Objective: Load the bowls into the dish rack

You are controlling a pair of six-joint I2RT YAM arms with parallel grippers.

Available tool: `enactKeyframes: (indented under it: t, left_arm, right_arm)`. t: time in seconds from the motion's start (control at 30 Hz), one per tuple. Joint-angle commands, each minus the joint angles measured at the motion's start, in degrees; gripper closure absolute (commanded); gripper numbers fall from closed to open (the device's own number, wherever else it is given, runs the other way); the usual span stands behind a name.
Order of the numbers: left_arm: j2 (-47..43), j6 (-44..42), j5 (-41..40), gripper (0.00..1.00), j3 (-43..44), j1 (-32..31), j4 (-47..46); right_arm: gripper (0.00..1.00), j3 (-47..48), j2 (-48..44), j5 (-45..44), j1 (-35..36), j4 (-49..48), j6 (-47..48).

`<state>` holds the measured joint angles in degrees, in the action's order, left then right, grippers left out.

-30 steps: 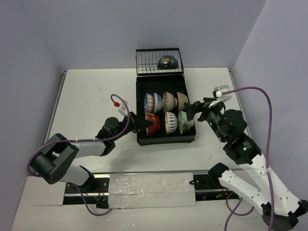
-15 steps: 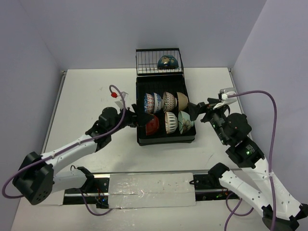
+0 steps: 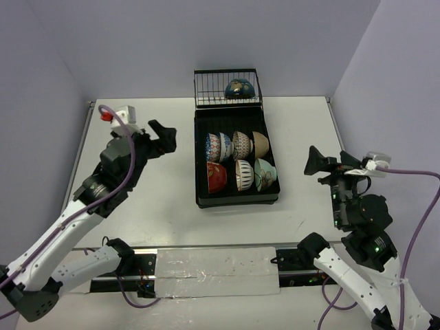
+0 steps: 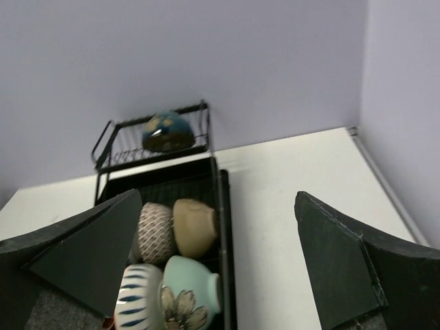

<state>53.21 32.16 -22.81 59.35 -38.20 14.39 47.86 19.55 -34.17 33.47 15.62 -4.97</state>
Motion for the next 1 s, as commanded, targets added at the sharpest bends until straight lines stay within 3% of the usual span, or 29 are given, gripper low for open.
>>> enactKeyframes:
  t: [0.0, 0.4, 0.67, 0.97]
  left_arm:
    - [-4.3, -6.2, -16.2, 0.01, 0.2, 0.4, 7.7]
    - [-15.7, -10.0, -23.6, 0.01, -11.9, 2.5, 2.0]
    - [-14.8, -8.8, -20.5, 0.01, -15.8, 4.2, 1.1]
    - [-13.7, -8.2, -13.7, 0.01, -15.8, 11.6, 1.1]
  right_arm:
    - [0.0, -1.8, -2.6, -7.8, -0.3, 0.0, 2.4]
    - [0.0, -8.7, -10.4, -3.6, -0.2, -4.3, 1.9]
    - [0.0, -8.0, -7.4, -2.6, -0.3, -3.6, 1.5]
    - [0.0, -6.6, -6.7, -2.6, -0.2, -2.9, 0.9]
